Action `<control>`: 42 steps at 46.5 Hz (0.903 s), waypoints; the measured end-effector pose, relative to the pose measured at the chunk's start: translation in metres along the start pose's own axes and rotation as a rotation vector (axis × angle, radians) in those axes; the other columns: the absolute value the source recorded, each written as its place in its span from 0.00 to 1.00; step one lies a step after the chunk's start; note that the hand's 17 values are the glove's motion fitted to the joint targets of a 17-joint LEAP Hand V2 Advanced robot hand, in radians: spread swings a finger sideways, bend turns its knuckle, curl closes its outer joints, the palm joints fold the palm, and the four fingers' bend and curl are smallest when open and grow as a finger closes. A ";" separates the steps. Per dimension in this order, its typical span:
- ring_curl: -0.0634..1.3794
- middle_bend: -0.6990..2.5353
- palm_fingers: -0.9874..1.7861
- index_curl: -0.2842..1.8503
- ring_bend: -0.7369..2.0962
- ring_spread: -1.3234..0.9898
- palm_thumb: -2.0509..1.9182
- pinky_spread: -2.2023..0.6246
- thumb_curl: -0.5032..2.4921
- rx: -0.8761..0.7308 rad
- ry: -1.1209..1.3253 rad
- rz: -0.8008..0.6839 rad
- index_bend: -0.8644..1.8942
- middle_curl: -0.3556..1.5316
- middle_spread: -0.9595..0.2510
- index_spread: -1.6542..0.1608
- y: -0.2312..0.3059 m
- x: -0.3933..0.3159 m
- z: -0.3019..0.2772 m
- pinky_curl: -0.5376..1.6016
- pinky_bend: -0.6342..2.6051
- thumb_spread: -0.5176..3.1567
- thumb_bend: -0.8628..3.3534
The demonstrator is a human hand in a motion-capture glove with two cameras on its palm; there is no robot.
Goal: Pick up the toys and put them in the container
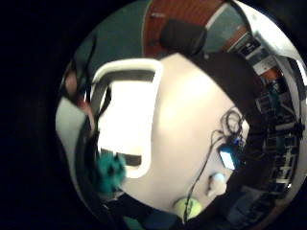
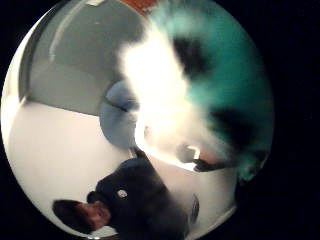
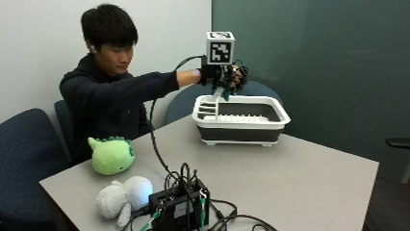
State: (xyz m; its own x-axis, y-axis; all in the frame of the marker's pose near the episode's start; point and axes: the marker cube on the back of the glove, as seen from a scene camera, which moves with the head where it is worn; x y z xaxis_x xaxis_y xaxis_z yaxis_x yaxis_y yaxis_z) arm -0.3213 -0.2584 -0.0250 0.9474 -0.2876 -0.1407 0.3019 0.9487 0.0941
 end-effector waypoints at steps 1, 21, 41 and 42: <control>0.49 0.55 0.62 0.12 0.78 0.42 0.66 0.63 0.36 -0.058 0.016 -0.018 0.41 0.58 0.54 0.75 0.000 -0.003 0.006 0.56 0.61 0.44 0.25; 0.24 0.27 0.25 0.20 0.39 0.55 0.52 0.77 0.29 -0.168 -0.227 0.110 0.34 0.42 0.79 0.81 0.141 0.143 -0.006 0.45 0.47 0.45 0.20; 0.24 0.27 0.31 0.21 0.38 0.57 0.52 0.79 0.28 -0.365 -0.204 0.510 0.34 0.39 0.81 0.80 0.299 0.302 0.161 0.43 0.46 0.47 0.20; 0.24 0.27 0.30 0.21 0.38 0.57 0.52 0.79 0.28 -0.366 -0.197 0.517 0.34 0.39 0.81 0.80 0.299 0.307 0.170 0.43 0.46 0.47 0.20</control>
State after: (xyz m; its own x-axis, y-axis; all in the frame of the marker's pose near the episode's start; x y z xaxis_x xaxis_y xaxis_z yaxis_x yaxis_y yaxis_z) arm 0.0781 -0.0856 0.1272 0.9727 0.2312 0.0191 -0.2197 0.9445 -0.2442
